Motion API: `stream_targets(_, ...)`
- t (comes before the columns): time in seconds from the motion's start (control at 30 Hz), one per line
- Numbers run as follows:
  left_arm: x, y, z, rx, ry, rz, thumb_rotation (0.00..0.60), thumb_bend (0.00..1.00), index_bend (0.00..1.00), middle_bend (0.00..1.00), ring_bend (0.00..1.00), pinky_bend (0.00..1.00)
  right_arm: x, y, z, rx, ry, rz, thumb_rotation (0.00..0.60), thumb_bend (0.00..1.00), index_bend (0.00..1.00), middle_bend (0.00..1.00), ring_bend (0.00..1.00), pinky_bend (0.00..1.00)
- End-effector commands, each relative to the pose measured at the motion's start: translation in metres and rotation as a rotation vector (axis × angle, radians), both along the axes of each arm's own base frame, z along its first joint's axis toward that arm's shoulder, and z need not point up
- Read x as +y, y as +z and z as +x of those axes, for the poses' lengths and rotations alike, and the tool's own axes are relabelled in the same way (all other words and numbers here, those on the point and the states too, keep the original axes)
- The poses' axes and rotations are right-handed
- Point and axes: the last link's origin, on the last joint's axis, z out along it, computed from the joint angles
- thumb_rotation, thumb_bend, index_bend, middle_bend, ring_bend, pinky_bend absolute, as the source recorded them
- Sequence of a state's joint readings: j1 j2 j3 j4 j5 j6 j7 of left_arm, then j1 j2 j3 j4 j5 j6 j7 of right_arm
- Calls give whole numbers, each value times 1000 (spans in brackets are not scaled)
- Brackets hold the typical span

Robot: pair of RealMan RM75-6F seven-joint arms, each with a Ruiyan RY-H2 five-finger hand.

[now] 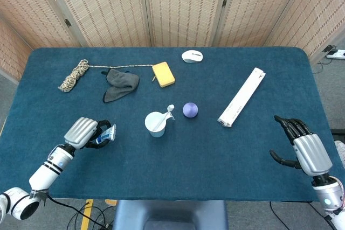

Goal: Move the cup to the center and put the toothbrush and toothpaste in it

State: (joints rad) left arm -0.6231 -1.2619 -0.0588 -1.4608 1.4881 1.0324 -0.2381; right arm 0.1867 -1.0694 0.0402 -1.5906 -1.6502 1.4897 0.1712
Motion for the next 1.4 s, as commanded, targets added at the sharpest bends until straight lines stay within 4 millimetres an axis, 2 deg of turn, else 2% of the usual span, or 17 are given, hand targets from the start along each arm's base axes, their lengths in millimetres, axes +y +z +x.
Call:
stream_targets(0.03, 2, 5, 0, -42, 24, 6, 600, 361, 684, 965, 861, 900, 0, 0, 0, -2, 1, -1, 600, 210, 0, 190, 191, 182)
stream_targets(0.17, 1, 9, 7, -143, 47, -5, 600, 361, 684, 965, 862, 900, 1, 1, -1, -4, -1, -2, 600, 210, 0, 190, 191, 182)
stream_targets(0.33, 2, 19, 26, -278, 47, -5, 600, 361, 686, 965, 861, 900, 1, 1, -1, -6, 0, -3, 600, 210, 0, 190, 191, 182)
stream_targets(0.6, 5, 29, 67, -495, 53, -49, 600, 361, 688, 965, 861, 900, 0, 1, 1, -11, 12, 1, 600, 209, 0, 190, 191, 182)
stream_targets(0.87, 9, 36, 107, -600, 4, -90, 600, 361, 683, 963, 857, 900, 0, 3, 2, -3, 10, -2, 600, 210, 0, 190, 192, 182)
stream_targets(1.07, 18, 25, 133, -621, -11, -101, 600, 361, 681, 963, 854, 899, 1, 2, 0, -4, 5, -2, 600, 210, 0, 190, 191, 182)
stream_targets(1.4, 34, -6, 151, -597, 12, -100, 600, 361, 678, 962, 851, 899, 2, 5, -4, -7, -8, -11, 600, 210, 0, 190, 191, 182)
